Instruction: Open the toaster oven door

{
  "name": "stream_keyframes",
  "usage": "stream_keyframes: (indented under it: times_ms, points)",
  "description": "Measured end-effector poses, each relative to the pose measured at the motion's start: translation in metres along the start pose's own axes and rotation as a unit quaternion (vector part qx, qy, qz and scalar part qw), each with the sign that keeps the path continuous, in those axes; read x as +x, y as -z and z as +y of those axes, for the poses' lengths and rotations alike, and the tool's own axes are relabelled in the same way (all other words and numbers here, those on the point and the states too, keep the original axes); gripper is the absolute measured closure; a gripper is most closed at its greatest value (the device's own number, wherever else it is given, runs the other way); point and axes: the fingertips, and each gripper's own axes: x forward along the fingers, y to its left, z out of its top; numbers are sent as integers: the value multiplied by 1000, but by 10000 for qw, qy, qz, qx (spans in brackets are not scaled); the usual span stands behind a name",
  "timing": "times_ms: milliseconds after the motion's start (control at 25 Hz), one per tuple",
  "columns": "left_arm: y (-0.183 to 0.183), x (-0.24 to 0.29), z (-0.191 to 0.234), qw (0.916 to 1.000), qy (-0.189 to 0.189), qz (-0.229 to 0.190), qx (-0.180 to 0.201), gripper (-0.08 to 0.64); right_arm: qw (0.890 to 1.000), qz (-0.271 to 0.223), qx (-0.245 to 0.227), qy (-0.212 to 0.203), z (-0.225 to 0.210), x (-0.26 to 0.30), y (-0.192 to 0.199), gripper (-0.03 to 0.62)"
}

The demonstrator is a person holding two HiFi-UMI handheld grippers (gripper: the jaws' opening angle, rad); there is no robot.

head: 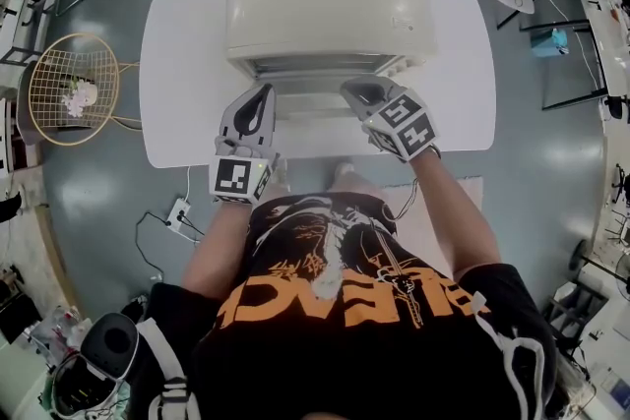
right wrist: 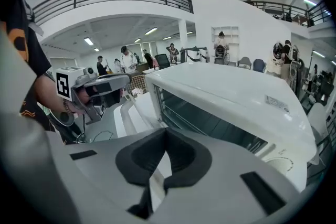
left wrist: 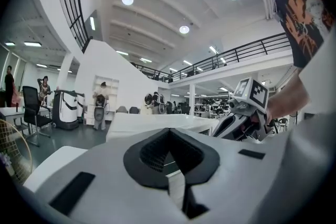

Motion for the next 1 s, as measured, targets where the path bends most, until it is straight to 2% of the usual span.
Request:
stream_keyframes:
  times_ms: [240, 560, 1000]
  points:
    - [3, 2, -13, 9999, 112, 84, -3, 540, 9997, -183, 93, 148, 8, -3, 8, 581]
    - [3, -1, -14, 9999, 100, 67, 3, 540, 9997, -88, 214, 26, 26, -3, 31, 581]
    - [-4, -3, -20, 9999, 166, -32, 6, 540, 9942, 718, 506, -617, 67, 16, 106, 580]
